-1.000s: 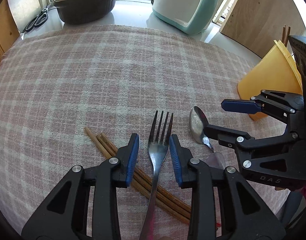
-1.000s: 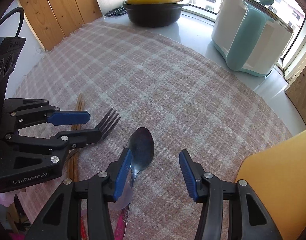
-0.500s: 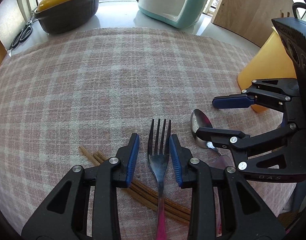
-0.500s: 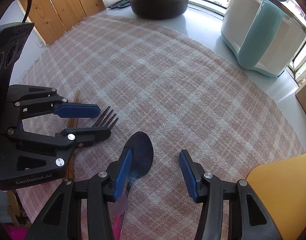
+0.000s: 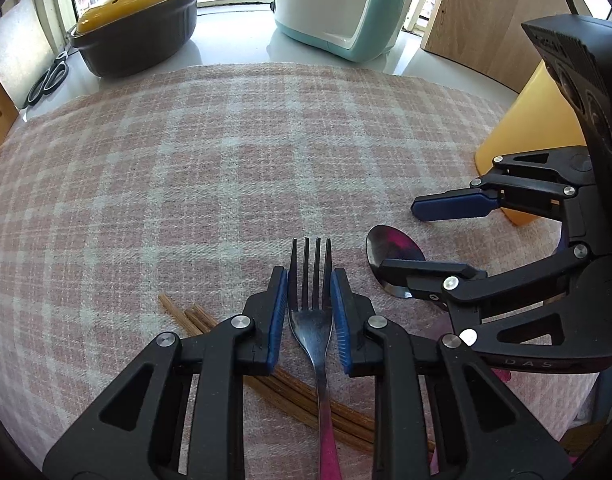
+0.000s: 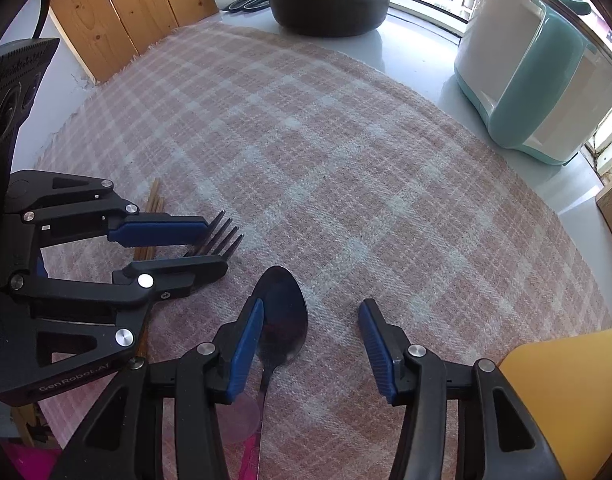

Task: Organize utensils
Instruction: 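Close the left tool on the metal fork while the right tool grasps the metal spoon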

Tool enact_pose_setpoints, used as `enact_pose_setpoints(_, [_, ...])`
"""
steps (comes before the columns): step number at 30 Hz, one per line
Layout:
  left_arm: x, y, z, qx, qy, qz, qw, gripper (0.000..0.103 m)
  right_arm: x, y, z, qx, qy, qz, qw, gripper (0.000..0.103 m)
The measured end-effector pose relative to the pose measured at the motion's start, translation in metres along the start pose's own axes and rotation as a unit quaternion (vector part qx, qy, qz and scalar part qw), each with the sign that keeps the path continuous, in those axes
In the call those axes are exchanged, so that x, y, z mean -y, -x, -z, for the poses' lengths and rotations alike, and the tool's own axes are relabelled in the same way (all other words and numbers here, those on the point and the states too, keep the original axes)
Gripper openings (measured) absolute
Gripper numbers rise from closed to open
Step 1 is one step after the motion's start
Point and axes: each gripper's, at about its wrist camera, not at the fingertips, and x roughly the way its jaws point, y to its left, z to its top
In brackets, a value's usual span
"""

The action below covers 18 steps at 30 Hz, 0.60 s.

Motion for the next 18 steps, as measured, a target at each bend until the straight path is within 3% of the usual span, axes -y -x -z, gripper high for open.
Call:
enact_pose_setpoints(2, [0.001,0.001,0.000,0.002,-0.002,-0.007,1.0000,0.021,-0.002,0.001,-0.001,-0.001,0.000,-0.003,1.000,0.034])
enact_pose_setpoints(7, [-0.004,0.007,0.002,0.006,0.003,-0.018,0.9998,0.021,-0.009,0.001,-0.002,-0.003,0.004,-0.004,1.000,0.019])
enact_pose_setpoints(13, [-0.011,0.013,0.003,0.012,0.020,-0.015,0.9996,0.021,-0.009,0.006,-0.003,0.006,-0.006,0.003,1.000,0.008])
enact_pose_setpoints(18, [-0.022,0.011,0.004,0.011,0.053,0.007,0.9985,0.021,-0.009,0.008,-0.002,0.008,-0.009,0.002,1.000,0.005])
